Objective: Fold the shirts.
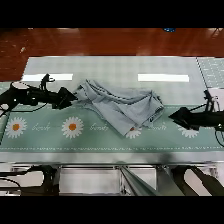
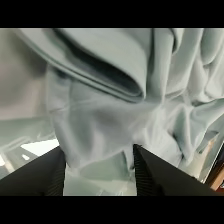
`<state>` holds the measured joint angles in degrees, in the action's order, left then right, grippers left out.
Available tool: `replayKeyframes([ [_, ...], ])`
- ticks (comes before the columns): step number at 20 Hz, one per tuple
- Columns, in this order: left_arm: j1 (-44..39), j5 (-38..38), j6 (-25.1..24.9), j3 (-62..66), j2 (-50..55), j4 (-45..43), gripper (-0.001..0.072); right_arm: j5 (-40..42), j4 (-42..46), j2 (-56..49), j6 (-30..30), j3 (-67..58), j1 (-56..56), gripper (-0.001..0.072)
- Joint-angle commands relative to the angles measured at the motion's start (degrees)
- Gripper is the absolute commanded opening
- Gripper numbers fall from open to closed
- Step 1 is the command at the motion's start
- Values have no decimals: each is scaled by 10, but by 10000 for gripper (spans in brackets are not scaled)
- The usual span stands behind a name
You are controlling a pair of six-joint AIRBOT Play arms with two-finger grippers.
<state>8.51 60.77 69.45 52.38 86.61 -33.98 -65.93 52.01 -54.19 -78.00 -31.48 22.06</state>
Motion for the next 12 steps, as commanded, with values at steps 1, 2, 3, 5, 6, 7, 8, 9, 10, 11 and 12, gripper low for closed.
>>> replayKeyframes([
  [1,-24,-69,-28,-3,23,45,502,1,-5,10,-15,40,-73,403],
  [2,-28,-79,-28,5,30,45,502,-3,-2,10,-22,41,-95,403],
  [3,-30,-81,-28,17,39,45,502,-2,-2,10,-35,41,-119,403],
  [5,-31,-73,-28,37,50,44,279,13,-3,10,-57,41,-163,403],
  [6,-31,-66,-32,44,54,44,18,27,-3,10,-70,41,-182,403],
  [7,-31,-61,-39,50,55,44,25,40,-3,10,-80,41,-196,403],
  [8,-31,-59,-39,53,55,44,25,56,-3,10,-86,40,-204,403],
  [9,-30,-59,-39,53,55,44,25,74,-5,10,-93,40,-204,403],
  [10,-28,-57,-39,53,55,42,25,91,-5,10,-104,40,-205,403],
  [11,-26,-57,-39,53,55,40,25,103,-6,10,-110,40,-205,403],
  [12,-24,-53,-39,53,55,40,25,113,-7,10,-110,40,-205,403],
])
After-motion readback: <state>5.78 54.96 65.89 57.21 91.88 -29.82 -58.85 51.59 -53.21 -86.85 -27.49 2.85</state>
